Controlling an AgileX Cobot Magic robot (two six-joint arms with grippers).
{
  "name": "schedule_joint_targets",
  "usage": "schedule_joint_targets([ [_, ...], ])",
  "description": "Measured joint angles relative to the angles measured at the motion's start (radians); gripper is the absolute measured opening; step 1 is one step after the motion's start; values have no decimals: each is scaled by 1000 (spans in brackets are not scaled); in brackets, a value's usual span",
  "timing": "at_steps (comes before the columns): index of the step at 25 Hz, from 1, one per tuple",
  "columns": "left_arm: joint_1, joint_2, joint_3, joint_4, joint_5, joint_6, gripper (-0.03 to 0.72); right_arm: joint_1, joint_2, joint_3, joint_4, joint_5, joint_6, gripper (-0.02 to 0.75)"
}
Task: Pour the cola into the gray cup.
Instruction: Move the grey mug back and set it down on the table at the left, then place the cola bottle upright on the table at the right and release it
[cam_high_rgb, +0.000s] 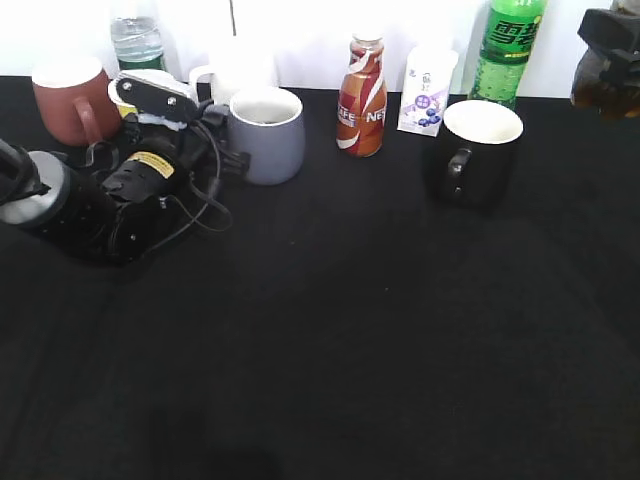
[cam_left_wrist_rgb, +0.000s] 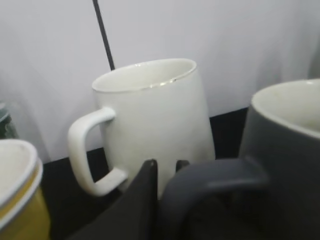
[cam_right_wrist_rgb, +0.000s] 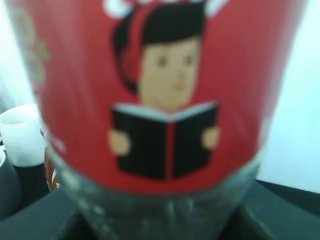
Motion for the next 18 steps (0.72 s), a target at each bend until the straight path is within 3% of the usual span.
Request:
schedule_joint_targets([
  [3,0,4,52,-4,-71,0,210,0,0,0,1,0,-3,386],
  [9,0,-72,213,3,-138,0,238,0,0,0,6,0,-5,386],
  [14,-67,-348,506,-9,-138,-1,240,-7,52,-31,203,-18,-178,386],
  [16,-103,-523,583,-23,-53,-1,240,-14,177,-115,182,-100,-185,386],
  [18,-107,-692,602,-27,143,-1,240,-63,322,-203,86,-161,-153,386],
])
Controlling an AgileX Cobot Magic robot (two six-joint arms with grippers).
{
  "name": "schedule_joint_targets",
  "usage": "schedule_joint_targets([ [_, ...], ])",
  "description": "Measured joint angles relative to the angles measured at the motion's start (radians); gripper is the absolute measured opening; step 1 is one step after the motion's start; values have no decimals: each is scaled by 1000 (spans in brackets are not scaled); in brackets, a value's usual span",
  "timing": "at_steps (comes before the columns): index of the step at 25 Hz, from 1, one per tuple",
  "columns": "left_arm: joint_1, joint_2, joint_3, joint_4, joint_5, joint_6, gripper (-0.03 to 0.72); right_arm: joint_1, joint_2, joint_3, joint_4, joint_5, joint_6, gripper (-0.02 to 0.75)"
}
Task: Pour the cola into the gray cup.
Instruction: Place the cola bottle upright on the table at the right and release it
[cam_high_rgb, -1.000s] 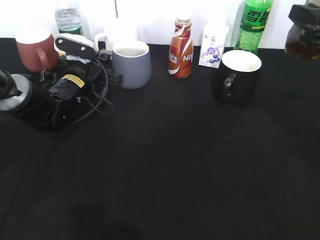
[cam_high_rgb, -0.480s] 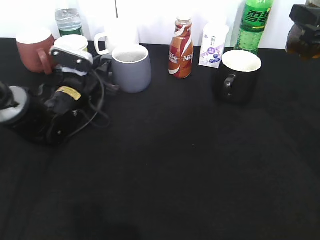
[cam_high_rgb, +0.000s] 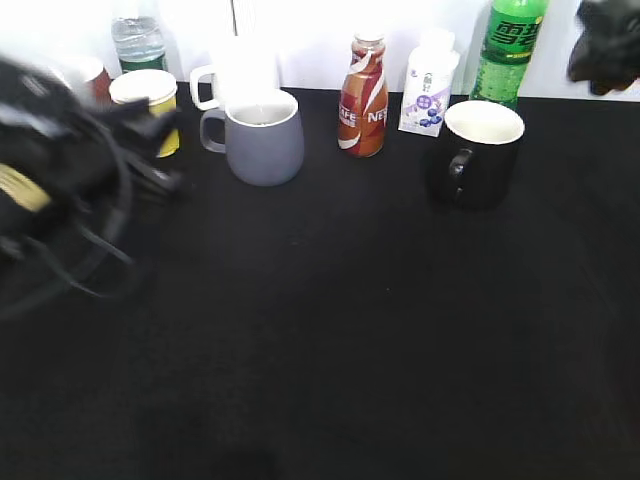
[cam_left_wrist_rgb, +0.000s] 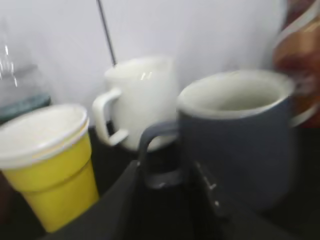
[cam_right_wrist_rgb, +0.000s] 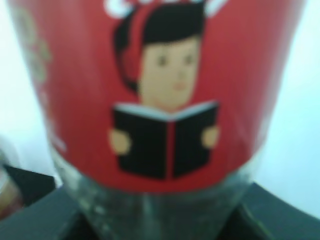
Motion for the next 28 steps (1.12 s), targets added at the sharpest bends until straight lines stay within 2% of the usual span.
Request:
schedule_joint_targets([
  [3,0,-165,0,-1,143,0,240,-113,182,-128,-241,-68,110,386],
  [4,0,-193,0,-1,174,0,240,-127,229,-166,-296,-72,125,386],
  [8,-1,-211,0,-1,227,0,240,-123,386,-287,-401,-122,133,386],
  [12,-1,-211,0,-1,229,0,241,-122,514,-359,-414,-194,120,393],
  [16,-1,-211,0,-2,229,-5,241,-116,529,-375,-391,-213,104,571],
  [17,-1,-211,0,-2,229,-7,241,-114,529,-375,-389,-213,103,592],
  [28,-1,-212,0,-2,230,-10,241,-151,367,-152,-350,-165,80,606],
])
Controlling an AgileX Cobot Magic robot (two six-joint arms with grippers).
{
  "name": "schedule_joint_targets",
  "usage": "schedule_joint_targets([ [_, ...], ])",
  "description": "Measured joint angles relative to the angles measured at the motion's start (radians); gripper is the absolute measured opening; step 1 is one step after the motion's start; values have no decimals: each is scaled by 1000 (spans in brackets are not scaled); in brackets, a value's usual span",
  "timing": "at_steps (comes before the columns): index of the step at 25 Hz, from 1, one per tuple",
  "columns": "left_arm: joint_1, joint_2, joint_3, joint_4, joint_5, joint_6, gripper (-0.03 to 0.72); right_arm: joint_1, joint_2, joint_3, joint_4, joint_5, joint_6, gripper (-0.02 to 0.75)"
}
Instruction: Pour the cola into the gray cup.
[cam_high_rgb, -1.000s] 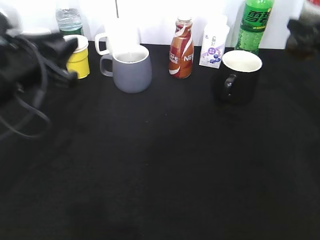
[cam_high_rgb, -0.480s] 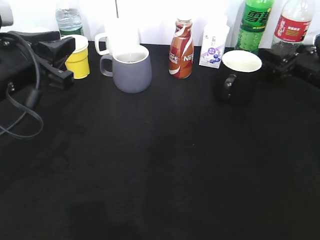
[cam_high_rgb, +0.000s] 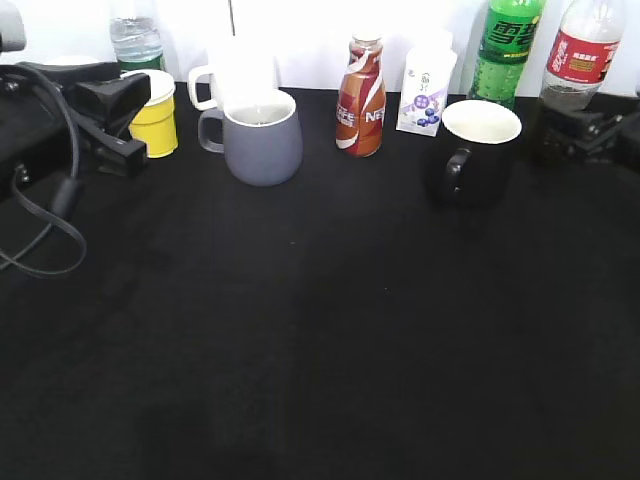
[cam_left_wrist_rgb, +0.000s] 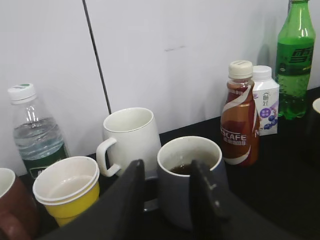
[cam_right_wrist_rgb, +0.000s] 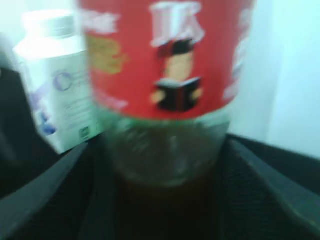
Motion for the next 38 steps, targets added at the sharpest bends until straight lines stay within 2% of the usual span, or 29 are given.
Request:
schedule_joint_targets([
  [5,0,-5,0,0,35,0,241,0,-145,152,52,14,-23,594],
  [6,0,-16,0,0,59,0,241,0,-197,186,56,60,-5,594],
  [9,0,-67,0,0,150,0,241,48,-395,237,59,391,54,593],
  [11,0,-101,0,-16,238,20,241,159,-523,237,73,688,80,592],
  [14,0,-189,0,-160,423,115,241,370,-691,239,143,1209,95,592],
  [16,0,-244,0,-181,586,125,241,532,-813,239,264,1513,83,591],
  [17,0,-264,0,-181,677,127,241,599,-877,234,366,1638,36,586],
  [19,2,-326,-22,-174,876,126,241,687,-1004,203,572,1818,-77,551],
  [20,6,-366,-52,-142,990,87,241,698,-1073,196,646,1873,-118,543],
  [22,6,-460,-128,97,1297,-163,241,699,-1219,196,717,1999,-162,540],
  [23,6,-513,-157,187,1473,-264,241,699,-1286,196,747,2050,-198,540],
  [24,8,-594,-167,228,1608,-312,241,699,-1371,196,764,2098,-224,540],
  [26,8,-700,-170,228,1808,-337,251,699,-1475,196,774,2217,-238,540],
  [27,8,-758,-170,223,1849,-337,288,699,-1538,217,774,2244,-255,543],
  [30,8,-936,-87,222,1902,-339,545,699,-1755,385,792,2262,-293,596],
  [31,8,-979,-68,223,1917,-338,578,699,-1829,430,804,2258,-314,599],
  [33,8,-1032,-67,216,1903,-299,587,699,-1935,489,826,2205,-368,597],
  [35,8,-1038,-48,174,1825,-232,587,699,-1951,497,842,2186,-381,594],
  [38,8,-1037,-17,132,1767,-202,587,699,-1951,497,845,2179,-384,592],
])
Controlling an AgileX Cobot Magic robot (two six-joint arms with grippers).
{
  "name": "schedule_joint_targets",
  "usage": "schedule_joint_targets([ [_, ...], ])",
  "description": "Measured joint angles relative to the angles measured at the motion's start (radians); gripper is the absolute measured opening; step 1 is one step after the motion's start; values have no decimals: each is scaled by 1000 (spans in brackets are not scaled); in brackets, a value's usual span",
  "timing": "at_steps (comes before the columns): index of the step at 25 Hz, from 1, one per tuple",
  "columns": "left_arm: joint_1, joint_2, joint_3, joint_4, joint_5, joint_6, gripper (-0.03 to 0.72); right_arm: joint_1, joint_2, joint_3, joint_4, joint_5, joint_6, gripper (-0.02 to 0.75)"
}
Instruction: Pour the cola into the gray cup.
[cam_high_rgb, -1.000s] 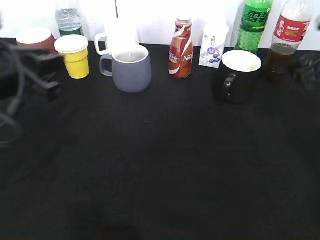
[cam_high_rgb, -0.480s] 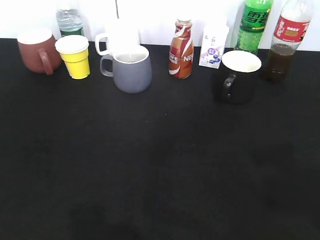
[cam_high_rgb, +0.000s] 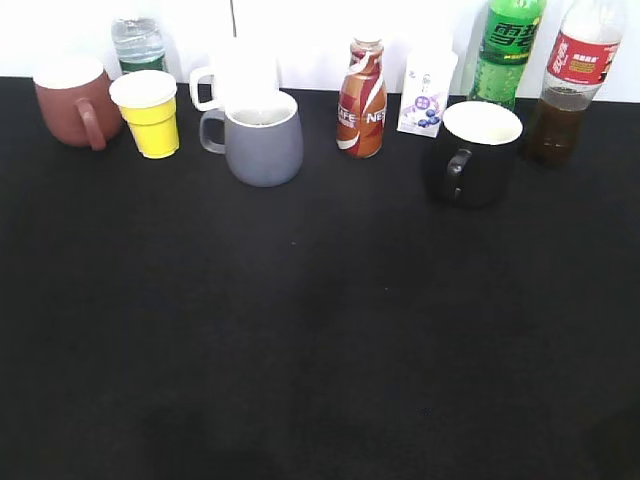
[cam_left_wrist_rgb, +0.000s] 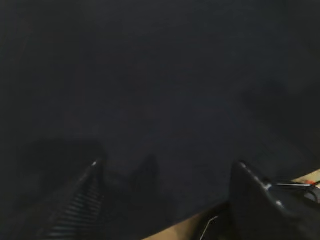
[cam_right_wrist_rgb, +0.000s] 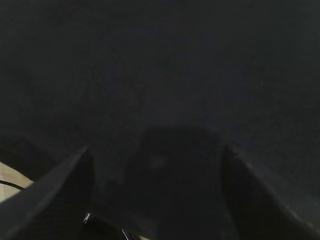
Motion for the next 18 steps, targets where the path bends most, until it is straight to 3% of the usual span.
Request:
schedule_joint_targets([
  [9,1,0,0,-8,-7,3,587,0,0,0,0,-1,-1,588],
  [11,92,-22,1,-11,-9,3,587,-59,-13,0,2,-1,-1,586],
  [15,397,-202,1,-10,-10,3,587,-435,-85,0,3,-1,-2,586],
  [18,449,-312,1,-11,-10,3,587,-520,-201,0,3,-1,-2,586],
])
